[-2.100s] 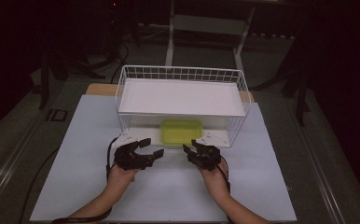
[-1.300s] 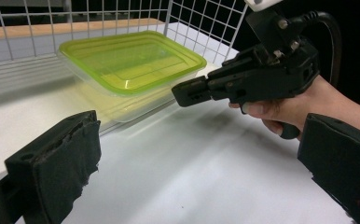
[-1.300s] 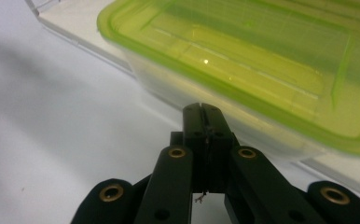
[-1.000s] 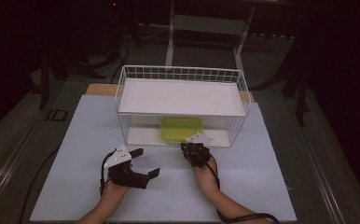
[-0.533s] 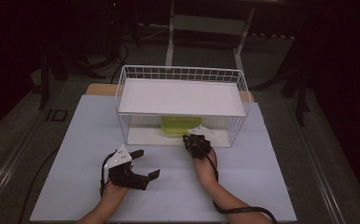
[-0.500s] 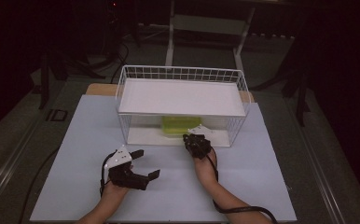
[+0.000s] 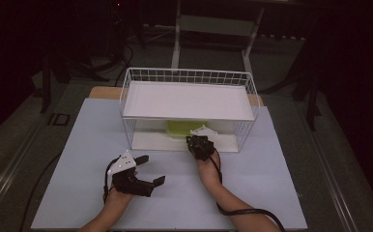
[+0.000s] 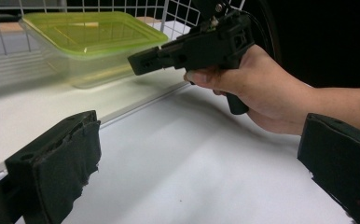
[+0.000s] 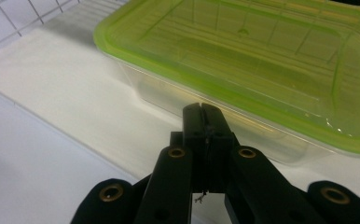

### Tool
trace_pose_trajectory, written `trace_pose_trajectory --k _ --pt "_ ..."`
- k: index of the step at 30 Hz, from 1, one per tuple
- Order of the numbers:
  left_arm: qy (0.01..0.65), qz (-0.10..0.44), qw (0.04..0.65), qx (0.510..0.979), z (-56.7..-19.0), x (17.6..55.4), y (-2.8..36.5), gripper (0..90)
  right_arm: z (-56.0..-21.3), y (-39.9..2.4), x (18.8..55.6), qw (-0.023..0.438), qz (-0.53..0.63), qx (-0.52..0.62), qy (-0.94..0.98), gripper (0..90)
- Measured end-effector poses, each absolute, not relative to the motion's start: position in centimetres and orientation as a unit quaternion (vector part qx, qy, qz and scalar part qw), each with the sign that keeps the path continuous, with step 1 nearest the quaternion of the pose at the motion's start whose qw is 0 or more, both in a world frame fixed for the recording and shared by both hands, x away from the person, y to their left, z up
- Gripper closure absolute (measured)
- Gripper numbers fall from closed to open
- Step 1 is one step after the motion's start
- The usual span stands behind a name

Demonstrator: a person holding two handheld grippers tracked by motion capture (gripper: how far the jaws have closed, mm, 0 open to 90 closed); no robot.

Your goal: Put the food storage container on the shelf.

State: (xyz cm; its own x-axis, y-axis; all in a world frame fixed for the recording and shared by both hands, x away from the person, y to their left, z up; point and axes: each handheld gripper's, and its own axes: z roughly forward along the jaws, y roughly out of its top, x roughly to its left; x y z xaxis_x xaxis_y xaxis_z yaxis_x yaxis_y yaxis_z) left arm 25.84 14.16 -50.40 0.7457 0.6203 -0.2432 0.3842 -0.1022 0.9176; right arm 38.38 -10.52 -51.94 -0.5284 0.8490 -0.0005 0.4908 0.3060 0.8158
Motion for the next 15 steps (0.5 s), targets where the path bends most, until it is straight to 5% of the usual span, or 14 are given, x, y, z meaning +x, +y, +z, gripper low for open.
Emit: trace_pose_trajectory --k 15 --pt "0.339 0.1 0.576 0.737 -50.38 25.71 14.07 0.0 -52.35 -10.03 39.06 0.221 0.403 0.439 0.772 89.9"
